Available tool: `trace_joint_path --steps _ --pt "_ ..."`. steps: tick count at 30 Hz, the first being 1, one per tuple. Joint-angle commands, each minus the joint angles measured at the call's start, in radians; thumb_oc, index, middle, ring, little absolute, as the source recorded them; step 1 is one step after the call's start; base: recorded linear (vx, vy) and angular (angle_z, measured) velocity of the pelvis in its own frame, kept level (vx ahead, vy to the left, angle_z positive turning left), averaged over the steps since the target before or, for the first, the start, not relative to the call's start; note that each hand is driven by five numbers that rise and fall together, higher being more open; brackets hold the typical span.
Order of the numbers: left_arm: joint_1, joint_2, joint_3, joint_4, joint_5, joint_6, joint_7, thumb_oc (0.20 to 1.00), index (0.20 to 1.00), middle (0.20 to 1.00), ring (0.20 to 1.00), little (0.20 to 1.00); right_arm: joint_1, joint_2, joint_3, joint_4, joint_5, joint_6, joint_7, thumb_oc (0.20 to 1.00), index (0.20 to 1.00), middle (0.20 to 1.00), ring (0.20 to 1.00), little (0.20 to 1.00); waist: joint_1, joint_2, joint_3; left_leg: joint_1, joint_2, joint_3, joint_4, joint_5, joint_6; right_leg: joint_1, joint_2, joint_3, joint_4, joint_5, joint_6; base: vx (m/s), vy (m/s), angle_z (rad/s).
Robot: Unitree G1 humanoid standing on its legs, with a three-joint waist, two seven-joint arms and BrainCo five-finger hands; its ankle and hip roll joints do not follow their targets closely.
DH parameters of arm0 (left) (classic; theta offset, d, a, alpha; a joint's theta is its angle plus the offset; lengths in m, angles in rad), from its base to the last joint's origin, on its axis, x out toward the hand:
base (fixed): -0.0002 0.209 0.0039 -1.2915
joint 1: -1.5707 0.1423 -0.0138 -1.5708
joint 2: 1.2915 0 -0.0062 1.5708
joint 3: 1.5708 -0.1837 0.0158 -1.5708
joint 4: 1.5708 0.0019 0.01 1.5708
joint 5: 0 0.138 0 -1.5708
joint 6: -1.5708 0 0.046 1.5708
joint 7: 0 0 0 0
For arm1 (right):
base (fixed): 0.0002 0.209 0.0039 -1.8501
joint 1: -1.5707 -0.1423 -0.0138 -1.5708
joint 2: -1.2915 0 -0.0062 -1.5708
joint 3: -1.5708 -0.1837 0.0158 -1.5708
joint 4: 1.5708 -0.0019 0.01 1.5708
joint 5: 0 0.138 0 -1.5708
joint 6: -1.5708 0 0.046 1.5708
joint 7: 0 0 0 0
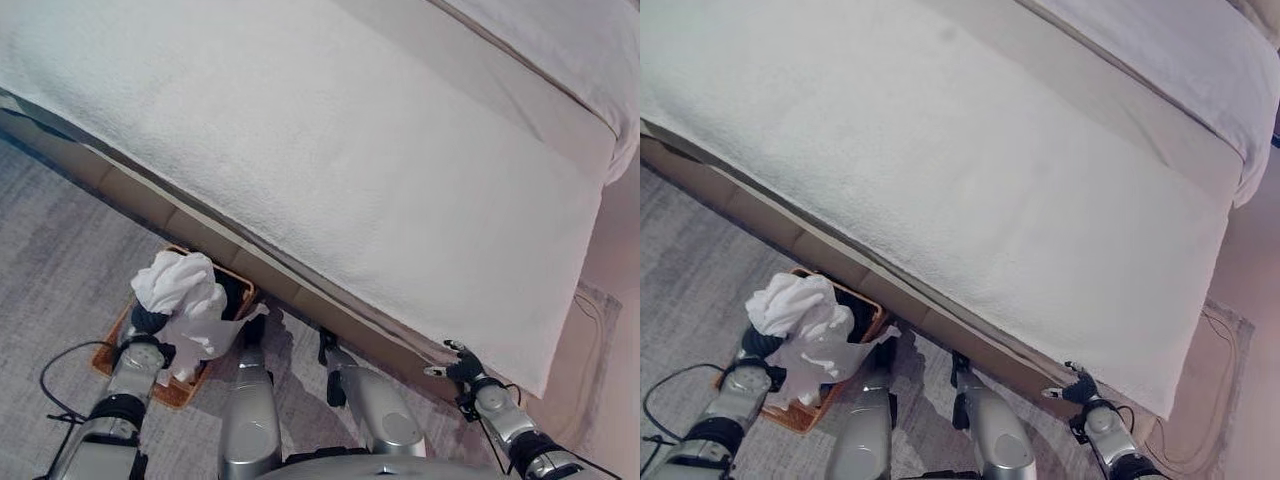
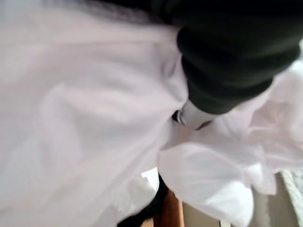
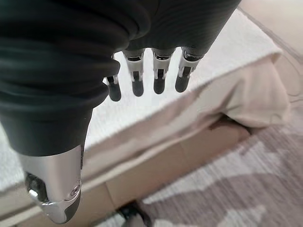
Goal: Pick up clothes into the bucket
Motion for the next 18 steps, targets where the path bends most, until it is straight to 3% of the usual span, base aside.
trace_joint_path --steps 1,5,7,13,18 --pt "0.018 0.081 0.033 -0.05 0.028 -0.005 0.06 0.2 0.2 0.2 0.2 0.2 -0.003 -0.022 0.052 -0.052 0.034 -0.024 -0.02 1.0 1.0 1.0 1.0 1.0 0.013 -0.027 -0.046 -0.055 -0.037 0.008 0.076 -0.023 0.069 -0.067 -0.036 0.04 0.044 0.08 0.054 0.0 0.0 0.0" --pt "0.077 0.127 0.096 -0.2 0.039 -0.021 0.096 0.2 0.2 0.2 0.2 0.2 0.0 -0.017 0.056 -0.056 0.036 -0.031 -0.018 1.0 1.0 1.0 1.0 1.0 0.031 -0.013 -0.045 -0.037 -0.042 0.011 0.06 -0.027 0.069 -0.053 -0.038 0.039 0.036 0.075 0.056 0.01 0.01 -0.03" --pt "0.176 0.136 0.195 -0.353 0.023 -0.039 0.12 0.2 0.2 0.2 0.2 0.2 0.011 -0.019 0.044 -0.062 0.036 -0.033 -0.014 1.0 1.0 1.0 1.0 1.0 0.049 0.003 -0.041 -0.02 -0.046 0.013 0.055 -0.037 0.071 -0.037 -0.038 0.04 0.033 0.068 0.056 0.02 0.014 -0.08" --pt "0.426 0.074 0.448 -0.714 -0.013 -0.096 0.13 0.2 0.2 0.2 0.2 0.2 0.041 -0.023 -0.01 -0.034 0.023 -0.014 0.016 1.0 1.0 1.0 1.0 1.0 0.088 0.056 -0.049 0.009 -0.066 0.006 0.047 -0.046 0.079 -0.005 -0.048 0.031 0.029 0.061 0.054 0.0 0.0 0.0" --pt "0.523 0.059 0.525 -0.852 -0.012 -0.11 0.082 0.2 0.2 0.2 0.2 0.2 0.054 -0.032 -0.03 -0.015 0.003 0.001 0.036 1.0 1.0 1.0 1.0 1.0 0.104 0.085 -0.058 0.023 -0.076 -0.002 0.048 -0.051 0.083 0.016 -0.054 0.019 0.028 0.054 0.054 0.01 -0.001 0.06"
